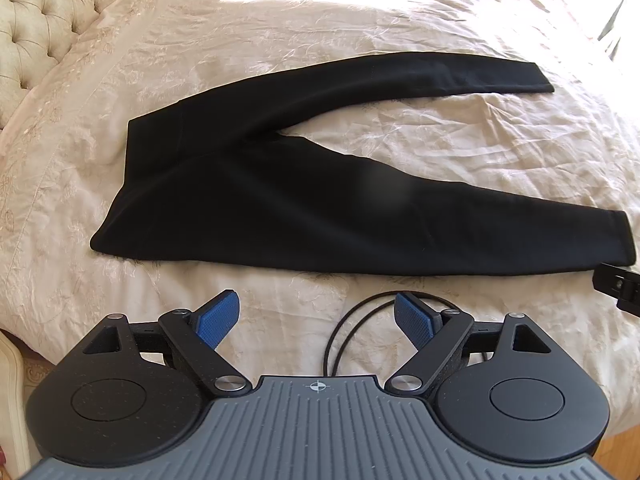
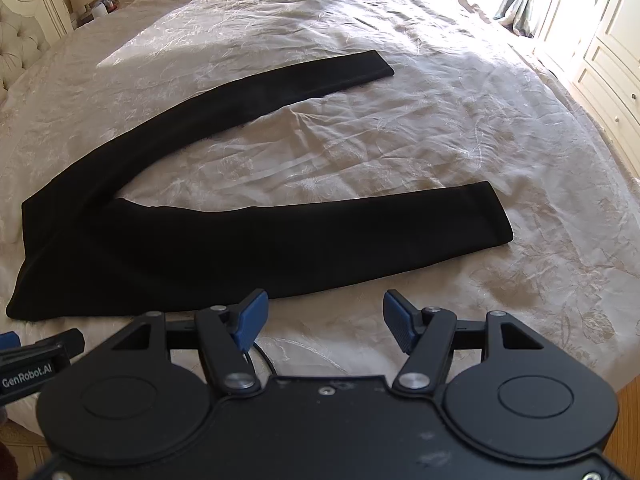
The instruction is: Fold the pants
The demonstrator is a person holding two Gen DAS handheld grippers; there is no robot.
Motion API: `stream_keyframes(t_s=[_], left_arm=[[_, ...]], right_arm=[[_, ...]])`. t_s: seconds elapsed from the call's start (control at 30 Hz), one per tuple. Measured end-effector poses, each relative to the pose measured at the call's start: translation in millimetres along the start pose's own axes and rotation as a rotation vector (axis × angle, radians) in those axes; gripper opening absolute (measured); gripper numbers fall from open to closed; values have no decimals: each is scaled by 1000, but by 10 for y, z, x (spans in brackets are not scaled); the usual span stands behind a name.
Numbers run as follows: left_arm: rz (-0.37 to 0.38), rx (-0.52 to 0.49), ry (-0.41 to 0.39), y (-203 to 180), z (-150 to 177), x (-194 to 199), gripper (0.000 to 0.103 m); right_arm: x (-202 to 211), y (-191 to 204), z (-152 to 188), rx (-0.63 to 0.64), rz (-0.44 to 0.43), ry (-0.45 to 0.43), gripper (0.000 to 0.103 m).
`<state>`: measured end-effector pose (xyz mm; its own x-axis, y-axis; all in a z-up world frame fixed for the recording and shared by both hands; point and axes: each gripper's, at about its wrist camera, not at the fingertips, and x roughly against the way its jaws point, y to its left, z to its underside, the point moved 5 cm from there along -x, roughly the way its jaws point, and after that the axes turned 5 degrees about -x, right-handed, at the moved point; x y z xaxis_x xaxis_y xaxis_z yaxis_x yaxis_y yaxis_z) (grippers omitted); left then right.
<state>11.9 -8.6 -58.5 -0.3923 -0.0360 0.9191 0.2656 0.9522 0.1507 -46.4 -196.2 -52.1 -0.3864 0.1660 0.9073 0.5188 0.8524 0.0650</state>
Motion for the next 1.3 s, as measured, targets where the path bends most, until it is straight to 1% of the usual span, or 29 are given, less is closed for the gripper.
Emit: stream_keyframes(t_s=[0.73,1.0,1.3], left_arm=[[-1,-4,6,-10,0,-18,85],[-2,-3,8,-15,-4,-23,85],[5,-21,5,19,-38,-30,84]], right_arm=[[-7,16,18,-1,-1,0,66],[-11,17,4,-1,2,13,66],[40,43,-17,9,21,-21,66]])
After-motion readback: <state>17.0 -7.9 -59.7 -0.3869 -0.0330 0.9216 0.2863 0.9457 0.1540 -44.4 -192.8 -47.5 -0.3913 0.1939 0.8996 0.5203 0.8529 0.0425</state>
